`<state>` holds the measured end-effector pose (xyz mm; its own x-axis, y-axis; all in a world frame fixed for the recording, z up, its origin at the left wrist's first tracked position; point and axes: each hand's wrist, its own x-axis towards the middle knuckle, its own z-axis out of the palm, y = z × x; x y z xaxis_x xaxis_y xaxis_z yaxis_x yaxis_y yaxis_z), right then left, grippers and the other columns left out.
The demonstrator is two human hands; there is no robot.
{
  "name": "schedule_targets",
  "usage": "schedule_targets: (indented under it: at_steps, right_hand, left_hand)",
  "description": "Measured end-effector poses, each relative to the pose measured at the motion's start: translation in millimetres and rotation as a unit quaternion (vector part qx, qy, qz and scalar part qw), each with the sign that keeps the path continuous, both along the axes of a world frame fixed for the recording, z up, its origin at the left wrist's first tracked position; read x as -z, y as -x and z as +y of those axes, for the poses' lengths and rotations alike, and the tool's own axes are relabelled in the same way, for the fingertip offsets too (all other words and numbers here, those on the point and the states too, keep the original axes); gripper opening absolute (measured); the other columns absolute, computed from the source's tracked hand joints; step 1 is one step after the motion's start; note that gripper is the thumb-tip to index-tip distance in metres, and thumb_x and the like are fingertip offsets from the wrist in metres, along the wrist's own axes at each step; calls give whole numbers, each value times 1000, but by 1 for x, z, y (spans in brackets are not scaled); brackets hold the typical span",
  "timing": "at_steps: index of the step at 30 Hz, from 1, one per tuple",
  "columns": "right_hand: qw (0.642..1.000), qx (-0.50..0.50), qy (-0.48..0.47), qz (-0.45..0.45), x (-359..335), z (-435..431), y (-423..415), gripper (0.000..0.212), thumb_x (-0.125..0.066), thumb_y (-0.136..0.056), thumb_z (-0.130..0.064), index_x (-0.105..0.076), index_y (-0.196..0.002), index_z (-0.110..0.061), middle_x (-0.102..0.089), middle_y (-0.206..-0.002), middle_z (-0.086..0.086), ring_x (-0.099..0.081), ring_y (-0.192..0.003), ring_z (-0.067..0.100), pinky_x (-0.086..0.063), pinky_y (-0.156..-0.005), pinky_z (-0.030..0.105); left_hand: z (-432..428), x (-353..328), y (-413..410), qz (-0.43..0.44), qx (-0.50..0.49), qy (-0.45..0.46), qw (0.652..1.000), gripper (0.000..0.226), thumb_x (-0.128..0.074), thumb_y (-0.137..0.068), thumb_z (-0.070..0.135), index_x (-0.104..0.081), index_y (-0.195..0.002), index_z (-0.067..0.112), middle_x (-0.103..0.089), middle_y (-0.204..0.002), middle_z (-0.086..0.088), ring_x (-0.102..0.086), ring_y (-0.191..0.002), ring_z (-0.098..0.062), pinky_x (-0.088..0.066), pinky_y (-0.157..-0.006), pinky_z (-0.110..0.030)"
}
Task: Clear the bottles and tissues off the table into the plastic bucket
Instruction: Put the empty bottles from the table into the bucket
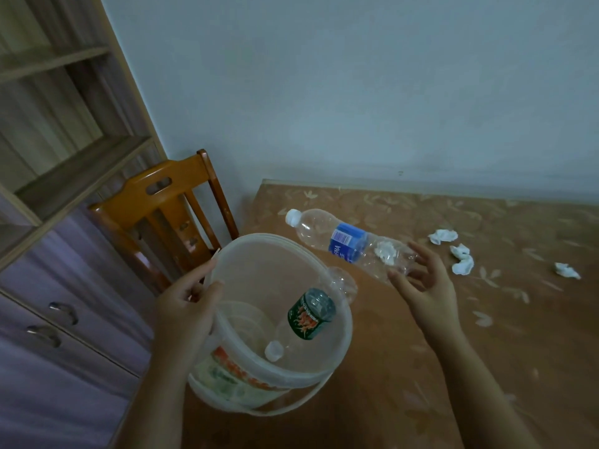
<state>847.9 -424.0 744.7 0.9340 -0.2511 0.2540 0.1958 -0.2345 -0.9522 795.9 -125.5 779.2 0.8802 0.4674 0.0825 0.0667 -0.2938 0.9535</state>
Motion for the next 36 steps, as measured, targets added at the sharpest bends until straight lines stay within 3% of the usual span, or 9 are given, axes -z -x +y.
schedule_targets:
  at_steps: [3,6,11,17,21,25,28,32,36]
  right_hand:
    - [1000,-24,7,-7,-7,3,9,49,-69,-76,-8,-51,-114,-33,-57,-105,-15,-58,-82,-10,-48,-69,7]
    - [999,-35,4,-15,-14,6,16,48,-68,-77,-6,-52,-116,-28,-59,-104,-13,-58,-83,-8,-48,-71,8]
    - [997,-70,18,-16,-24,3,24,48,-68,-77,-7,-53,-114,-33,-59,-102,-12,-60,-84,-2,-51,-73,14]
    - [991,-108,73,-2,-27,8,25,51,-68,-77,-10,-52,-111,-45,-57,-110,-11,-60,-95,13,-50,-83,30]
    - [986,-124,111,3,-28,12,21,52,-70,-77,-14,-51,-116,-42,-58,-113,-9,-57,-98,6,-48,-86,27]
    - [985,-131,112,15,-29,18,17,52,-70,-74,-18,-50,-112,-48,-57,-111,-18,-55,-95,0,-46,-85,21]
    - [982,-124,138,37,-25,22,13,51,-71,-74,-21,-51,-117,-40,-54,-111,-23,-54,-99,-1,-43,-84,18]
    - [973,-114,192,59,-21,23,10,50,-70,-73,-28,-52,-119,-36,-49,-102,-33,-48,-92,-16,-37,-73,8]
    - [968,-116,208,85,-18,20,8,50,-68,-73,-34,-52,-120,-33,-49,-103,-30,-49,-90,-7,-34,-72,10]
  left_hand:
    - [0,-1,0,-6,15,4,1000,36,-61,-84,11,-68,-110,35,-57,-79,-26,-47,-51,-14,-42,-38,-20]
    - [3,1,0,-9,15,10,1000,35,-62,-83,14,-68,-100,43,-60,-79,-20,-52,-57,-24,-46,-40,-23]
    - [10,4,0,-14,23,24,999,42,-62,-82,15,-67,-88,55,-53,-55,5,-48,-46,-6,-45,-38,-20]
    - [8,7,5,-15,50,5,999,41,-62,-83,17,-64,-93,57,-51,-61,-11,-46,-45,-11,-42,-37,-21]
    - [5,4,7,-18,77,0,997,42,-63,-84,13,-64,-94,53,-52,-65,-15,-49,-49,-20,-44,-40,-24]
    - [-3,0,9,-29,91,12,995,40,-63,-83,9,-67,-100,45,-56,-75,-27,-51,-56,-40,-50,-44,-36]
    - [-9,-1,10,-34,102,21,994,36,-63,-84,8,-69,-104,38,-58,-77,-27,-55,-69,-48,-52,-51,-50]
    - [-16,0,11,-32,98,43,994,37,-62,-84,9,-69,-102,40,-56,-73,-26,-55,-60,-40,-52,-54,-50]
    - [-23,2,14,-28,96,54,994,40,-62,-83,9,-67,-97,47,-55,-69,-17,-54,-58,-30,-53,-52,-43]
